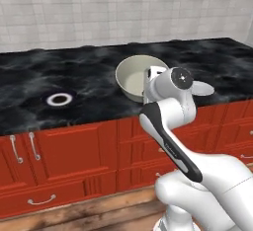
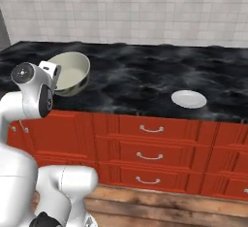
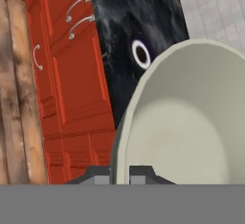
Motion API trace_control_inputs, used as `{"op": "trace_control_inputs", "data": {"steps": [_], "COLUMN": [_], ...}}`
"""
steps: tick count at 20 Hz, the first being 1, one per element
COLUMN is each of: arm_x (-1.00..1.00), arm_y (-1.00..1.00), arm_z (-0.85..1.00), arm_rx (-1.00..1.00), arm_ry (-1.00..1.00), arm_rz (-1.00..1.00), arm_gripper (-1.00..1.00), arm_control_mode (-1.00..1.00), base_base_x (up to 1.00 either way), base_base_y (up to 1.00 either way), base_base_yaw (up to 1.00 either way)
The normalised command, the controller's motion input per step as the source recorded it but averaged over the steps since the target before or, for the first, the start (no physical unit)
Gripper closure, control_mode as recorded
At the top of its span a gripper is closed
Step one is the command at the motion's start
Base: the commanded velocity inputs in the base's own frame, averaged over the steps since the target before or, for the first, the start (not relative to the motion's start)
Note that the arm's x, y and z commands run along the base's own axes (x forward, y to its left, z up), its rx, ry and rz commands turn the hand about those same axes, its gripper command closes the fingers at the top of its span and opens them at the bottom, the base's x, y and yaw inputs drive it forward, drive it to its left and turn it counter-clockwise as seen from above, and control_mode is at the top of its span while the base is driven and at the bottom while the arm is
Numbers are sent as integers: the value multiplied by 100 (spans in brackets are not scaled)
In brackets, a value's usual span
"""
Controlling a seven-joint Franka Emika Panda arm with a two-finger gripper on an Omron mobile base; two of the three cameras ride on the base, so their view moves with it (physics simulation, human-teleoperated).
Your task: Move the bowls from the cabinet to the plates on the dining table.
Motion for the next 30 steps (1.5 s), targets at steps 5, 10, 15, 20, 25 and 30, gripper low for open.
{"op": "trace_control_inputs", "data": {"steps": [5,10,15,20,25,30], "arm_x": [0,0,0,0,0,0], "arm_y": [0,0,0,0,0,0], "arm_z": [0,0,0,0,0,0], "arm_rx": [0,0,0,0,0,0], "arm_ry": [0,0,0,0,0,0], "arm_rz": [0,0,0,0,0,0], "arm_gripper": [100,100,100,100,100,100], "arm_control_mode": [100,100,100,100,100,100], "base_base_x": [0,0,4,25,32,48], "base_base_y": [100,100,95,58,8,0], "base_base_yaw": [-35,-22,-14,-13,-1,0]}}
